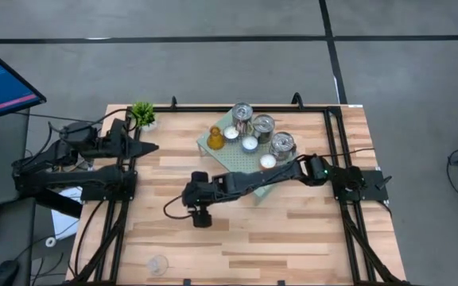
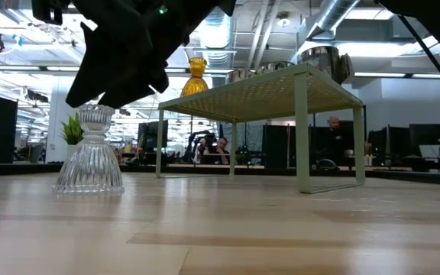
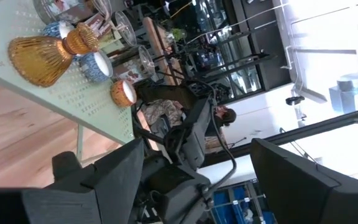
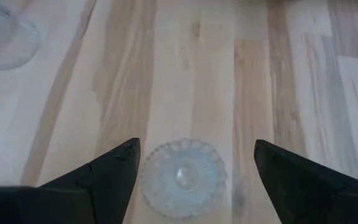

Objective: Stock candles on shelf
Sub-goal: Put the top transparent candle holder on the shelf

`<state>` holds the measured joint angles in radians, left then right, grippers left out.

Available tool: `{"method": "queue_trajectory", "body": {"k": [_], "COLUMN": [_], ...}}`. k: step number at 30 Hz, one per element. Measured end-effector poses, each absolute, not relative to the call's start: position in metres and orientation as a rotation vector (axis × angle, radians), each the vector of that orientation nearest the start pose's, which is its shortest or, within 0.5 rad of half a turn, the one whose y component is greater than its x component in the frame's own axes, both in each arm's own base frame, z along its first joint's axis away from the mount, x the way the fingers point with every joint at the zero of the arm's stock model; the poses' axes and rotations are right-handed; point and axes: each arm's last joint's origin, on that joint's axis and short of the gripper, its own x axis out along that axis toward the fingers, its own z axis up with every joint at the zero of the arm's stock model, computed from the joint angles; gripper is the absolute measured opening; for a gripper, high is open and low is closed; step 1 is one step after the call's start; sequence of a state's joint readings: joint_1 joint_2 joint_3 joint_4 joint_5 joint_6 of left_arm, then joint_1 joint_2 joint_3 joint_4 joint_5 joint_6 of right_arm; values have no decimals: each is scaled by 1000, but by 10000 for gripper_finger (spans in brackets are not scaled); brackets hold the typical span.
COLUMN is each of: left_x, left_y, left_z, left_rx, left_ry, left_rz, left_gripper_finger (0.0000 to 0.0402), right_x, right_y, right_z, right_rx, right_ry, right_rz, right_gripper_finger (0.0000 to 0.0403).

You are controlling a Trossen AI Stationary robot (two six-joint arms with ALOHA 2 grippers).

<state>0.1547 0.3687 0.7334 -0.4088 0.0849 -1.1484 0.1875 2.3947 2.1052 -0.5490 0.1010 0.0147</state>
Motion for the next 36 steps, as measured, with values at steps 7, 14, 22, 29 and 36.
{"method": "queue_trajectory", "body": {"k": [7, 14, 22, 29, 36], "left_x": [77, 77, 77, 77, 77], "left_y": [10, 10, 10, 10, 10], "left_z": [339, 339, 339, 339, 339], "left_rx": [-1152, -1151, -1151, -1151, -1151], "left_ry": [-9, -14, -15, -15, -15], "left_rz": [84, 81, 81, 81, 81], "left_gripper_finger": [296, 296, 296, 296, 296], "right_x": [526, 529, 529, 529, 529], "right_y": [94, 96, 95, 95, 93], "right_z": [192, 171, 172, 172, 172], "right_rx": [-107, -77, -76, -70, -69], "right_ry": [811, 860, 855, 858, 857], "right_rz": [89, 111, 113, 135, 135], "right_gripper_finger": [306, 306, 280, 194, 152]}}
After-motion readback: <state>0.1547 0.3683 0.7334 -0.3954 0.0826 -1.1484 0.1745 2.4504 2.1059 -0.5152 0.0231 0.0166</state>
